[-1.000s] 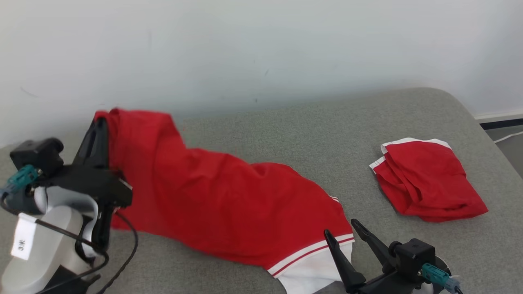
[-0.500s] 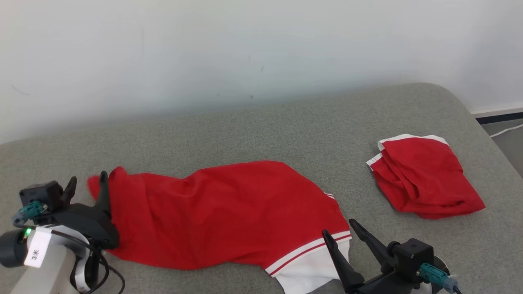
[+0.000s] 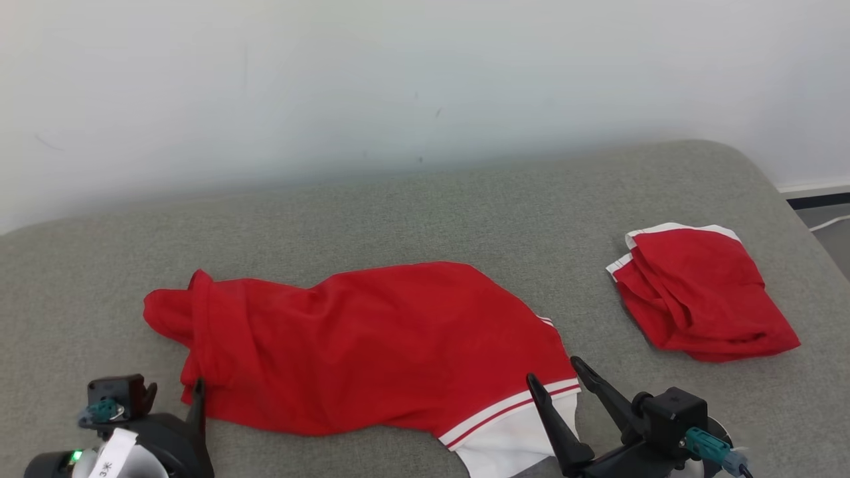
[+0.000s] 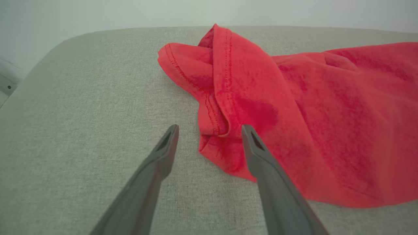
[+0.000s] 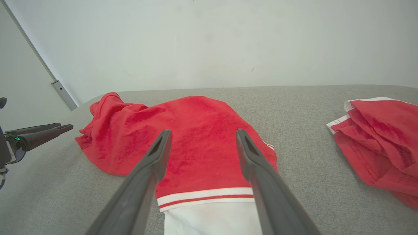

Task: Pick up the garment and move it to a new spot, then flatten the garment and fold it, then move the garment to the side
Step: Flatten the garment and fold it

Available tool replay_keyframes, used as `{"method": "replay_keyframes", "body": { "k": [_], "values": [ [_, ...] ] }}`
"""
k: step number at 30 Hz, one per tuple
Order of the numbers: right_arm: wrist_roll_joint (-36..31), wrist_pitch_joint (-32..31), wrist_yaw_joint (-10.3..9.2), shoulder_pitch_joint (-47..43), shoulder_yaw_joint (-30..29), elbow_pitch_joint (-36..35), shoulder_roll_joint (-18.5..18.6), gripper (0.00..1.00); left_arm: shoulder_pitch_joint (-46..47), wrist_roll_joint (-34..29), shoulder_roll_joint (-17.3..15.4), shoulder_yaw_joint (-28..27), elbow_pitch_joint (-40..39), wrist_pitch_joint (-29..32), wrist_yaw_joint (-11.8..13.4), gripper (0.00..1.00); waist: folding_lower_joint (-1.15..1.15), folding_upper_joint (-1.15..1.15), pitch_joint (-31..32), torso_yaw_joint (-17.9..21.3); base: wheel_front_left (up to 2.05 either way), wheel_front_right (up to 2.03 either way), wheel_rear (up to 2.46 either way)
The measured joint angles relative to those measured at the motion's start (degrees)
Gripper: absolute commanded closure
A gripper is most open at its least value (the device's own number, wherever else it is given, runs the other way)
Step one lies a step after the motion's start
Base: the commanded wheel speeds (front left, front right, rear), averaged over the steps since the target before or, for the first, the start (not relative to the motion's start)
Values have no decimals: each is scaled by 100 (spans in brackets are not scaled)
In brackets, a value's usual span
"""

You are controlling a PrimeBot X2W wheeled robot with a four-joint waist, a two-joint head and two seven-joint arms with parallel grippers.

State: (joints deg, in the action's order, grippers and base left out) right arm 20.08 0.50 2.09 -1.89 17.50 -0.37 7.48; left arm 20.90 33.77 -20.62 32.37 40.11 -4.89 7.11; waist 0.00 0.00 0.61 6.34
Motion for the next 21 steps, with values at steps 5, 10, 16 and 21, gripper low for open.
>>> {"method": "replay_keyframes", "body": {
  "k": [5,10,16,21],
  "values": [
    [0,-1,0,3,45,1,-8,0,-115,56,34,-25,8,101,0,0,0,0,-5,-49,0,0,0],
    [-1,-5,3,12,88,-9,-8,0,-128,122,59,-126,116,235,0,0,0,0,-37,-55,0,0,0],
    [-1,-13,29,19,107,-47,-1,0,-137,299,93,-247,212,346,0,0,0,0,-132,14,0,0,0],
    [-2,-52,43,43,120,-96,-1,0,-23,299,127,-236,264,446,0,0,0,0,-257,83,0,0,0]
  ]
}}
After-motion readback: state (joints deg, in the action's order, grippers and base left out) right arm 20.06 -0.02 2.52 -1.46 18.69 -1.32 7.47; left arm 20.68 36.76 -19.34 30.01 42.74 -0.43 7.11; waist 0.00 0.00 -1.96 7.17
